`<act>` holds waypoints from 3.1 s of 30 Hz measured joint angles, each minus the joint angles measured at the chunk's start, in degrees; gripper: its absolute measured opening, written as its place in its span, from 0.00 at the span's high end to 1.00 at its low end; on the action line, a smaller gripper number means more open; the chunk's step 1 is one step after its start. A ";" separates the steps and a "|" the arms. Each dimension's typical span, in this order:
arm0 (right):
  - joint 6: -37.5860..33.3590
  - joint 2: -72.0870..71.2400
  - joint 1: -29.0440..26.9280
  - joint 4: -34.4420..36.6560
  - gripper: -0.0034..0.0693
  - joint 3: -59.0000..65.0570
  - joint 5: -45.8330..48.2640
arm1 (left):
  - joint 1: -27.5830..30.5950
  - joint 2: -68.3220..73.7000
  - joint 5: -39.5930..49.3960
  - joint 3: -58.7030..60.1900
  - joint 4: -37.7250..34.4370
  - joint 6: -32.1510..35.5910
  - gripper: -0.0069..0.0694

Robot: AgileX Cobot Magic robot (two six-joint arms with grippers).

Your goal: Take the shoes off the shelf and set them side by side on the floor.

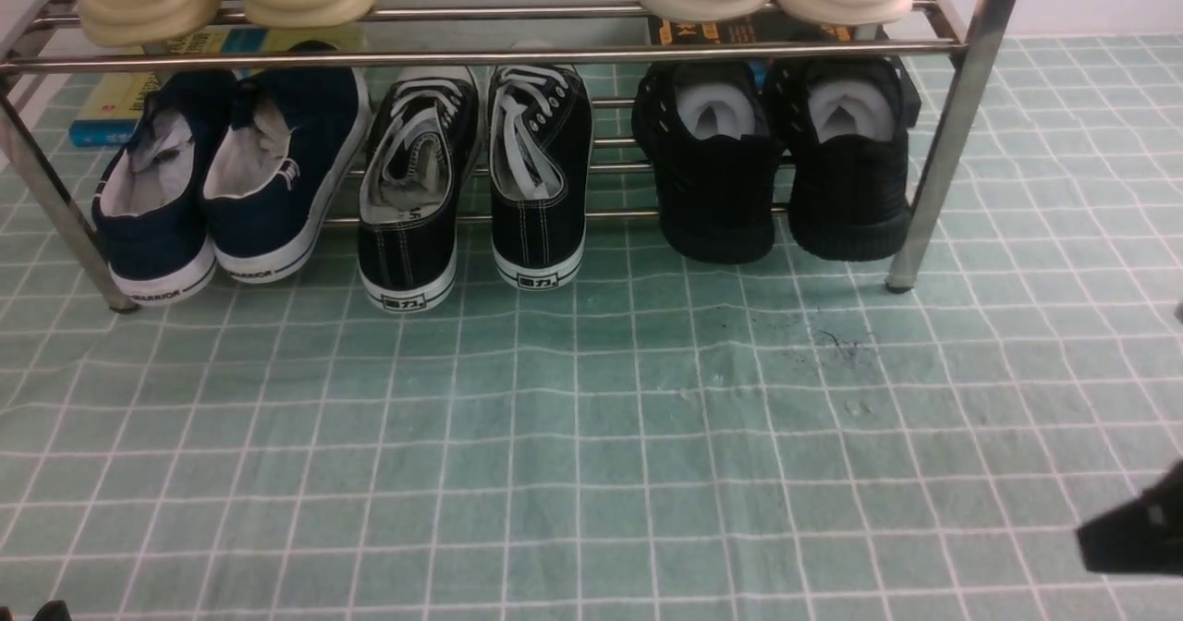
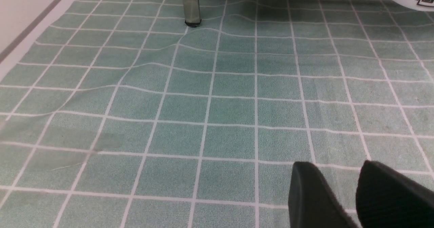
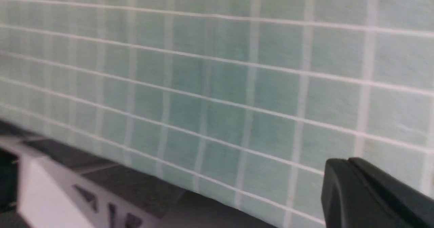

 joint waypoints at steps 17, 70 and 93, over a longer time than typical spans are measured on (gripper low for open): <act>9.99 34.18 27.01 -21.63 0.76 -40.35 -3.16 | 0.00 0.00 0.00 0.00 0.00 0.00 0.59; 27.20 65.01 31.44 -59.69 0.65 -71.17 -12.81 | 0.00 0.00 0.00 0.00 0.11 0.00 0.59; 24.64 47.40 38.43 -43.35 0.95 -74.43 13.32 | 0.00 -0.07 0.00 0.00 0.17 0.00 0.59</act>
